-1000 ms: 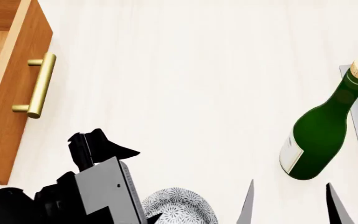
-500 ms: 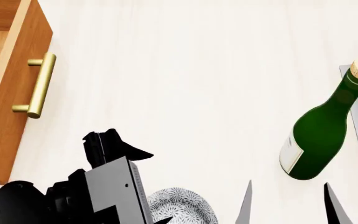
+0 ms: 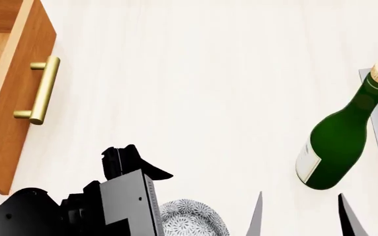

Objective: Put the bowl on top of the cabinet.

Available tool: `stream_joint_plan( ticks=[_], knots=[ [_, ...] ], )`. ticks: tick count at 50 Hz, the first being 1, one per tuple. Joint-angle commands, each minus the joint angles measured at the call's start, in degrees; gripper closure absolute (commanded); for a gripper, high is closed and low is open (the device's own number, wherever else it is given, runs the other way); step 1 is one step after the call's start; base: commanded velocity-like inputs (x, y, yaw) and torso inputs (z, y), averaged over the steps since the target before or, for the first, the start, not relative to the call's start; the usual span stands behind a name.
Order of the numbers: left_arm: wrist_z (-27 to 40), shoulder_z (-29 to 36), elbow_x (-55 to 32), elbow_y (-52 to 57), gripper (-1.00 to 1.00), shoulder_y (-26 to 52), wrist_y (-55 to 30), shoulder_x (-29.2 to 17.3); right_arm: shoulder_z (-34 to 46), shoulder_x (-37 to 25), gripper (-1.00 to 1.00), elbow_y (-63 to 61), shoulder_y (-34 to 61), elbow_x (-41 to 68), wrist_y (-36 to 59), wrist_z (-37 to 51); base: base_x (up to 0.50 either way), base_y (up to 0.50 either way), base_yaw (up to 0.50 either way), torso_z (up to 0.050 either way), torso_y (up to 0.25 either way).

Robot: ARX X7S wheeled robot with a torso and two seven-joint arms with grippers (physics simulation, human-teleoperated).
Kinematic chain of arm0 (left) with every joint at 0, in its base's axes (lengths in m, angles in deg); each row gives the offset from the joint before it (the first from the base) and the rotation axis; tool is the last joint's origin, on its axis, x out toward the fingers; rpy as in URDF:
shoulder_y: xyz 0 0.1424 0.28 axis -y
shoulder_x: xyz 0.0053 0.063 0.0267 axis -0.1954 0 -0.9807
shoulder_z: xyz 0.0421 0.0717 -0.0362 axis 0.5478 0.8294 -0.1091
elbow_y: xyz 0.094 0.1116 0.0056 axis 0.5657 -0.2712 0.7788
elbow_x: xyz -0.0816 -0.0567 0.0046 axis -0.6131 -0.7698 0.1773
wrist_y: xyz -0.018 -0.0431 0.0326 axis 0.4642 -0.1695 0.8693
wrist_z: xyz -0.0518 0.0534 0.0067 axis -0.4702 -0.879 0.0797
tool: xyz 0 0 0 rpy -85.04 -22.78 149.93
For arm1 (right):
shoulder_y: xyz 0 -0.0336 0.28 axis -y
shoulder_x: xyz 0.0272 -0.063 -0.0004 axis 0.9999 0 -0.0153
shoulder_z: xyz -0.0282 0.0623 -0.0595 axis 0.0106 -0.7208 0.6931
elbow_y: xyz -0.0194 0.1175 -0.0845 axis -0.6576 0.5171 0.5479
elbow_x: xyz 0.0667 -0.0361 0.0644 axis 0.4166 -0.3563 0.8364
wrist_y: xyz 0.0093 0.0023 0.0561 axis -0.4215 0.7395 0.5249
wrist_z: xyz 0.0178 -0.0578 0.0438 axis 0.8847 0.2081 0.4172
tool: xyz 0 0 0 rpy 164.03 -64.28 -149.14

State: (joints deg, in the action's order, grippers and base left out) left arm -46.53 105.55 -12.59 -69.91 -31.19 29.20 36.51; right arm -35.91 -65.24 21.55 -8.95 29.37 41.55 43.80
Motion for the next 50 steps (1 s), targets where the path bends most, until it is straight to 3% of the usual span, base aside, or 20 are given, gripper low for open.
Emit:
stream_joint_plan(
  ticks=[1, 25, 26, 50],
  knots=[
    [-0.12, 1.69, 4.36, -6.13, -1.00, -1.88, 4.67, 1.72, 0.43, -0.27, -1.00, -0.36, -0.18, -0.15, -0.06, 0.07, 0.00, 0.00, 0.00, 0.000, 0.000],
    [1.63, 2.94, 5.53, -13.33, -1.00, -1.53, 8.81, 1.83, 1.02, -0.73, -1.00, -0.25, -0.15, -0.15, -0.22, 0.38, 0.00, 0.00, 0.00, 0.000, -0.006],
    [1.83, 3.20, 5.77, -13.38, 1.00, -1.72, 9.17, 1.71, 1.04, -0.75, -1.00, -0.27, -0.15, -0.17, -0.22, 0.41, 0.00, 0.00, 0.00, 0.000, -0.013],
    [1.14, 2.00, 5.69, -5.64, 1.00, -0.24, 5.90, -1.17, 1.43, -1.22, -1.00, -0.13, -0.15, -0.07, -0.47, 0.72, 0.00, 0.00, 0.00, 0.000, -0.004]
  ],
)
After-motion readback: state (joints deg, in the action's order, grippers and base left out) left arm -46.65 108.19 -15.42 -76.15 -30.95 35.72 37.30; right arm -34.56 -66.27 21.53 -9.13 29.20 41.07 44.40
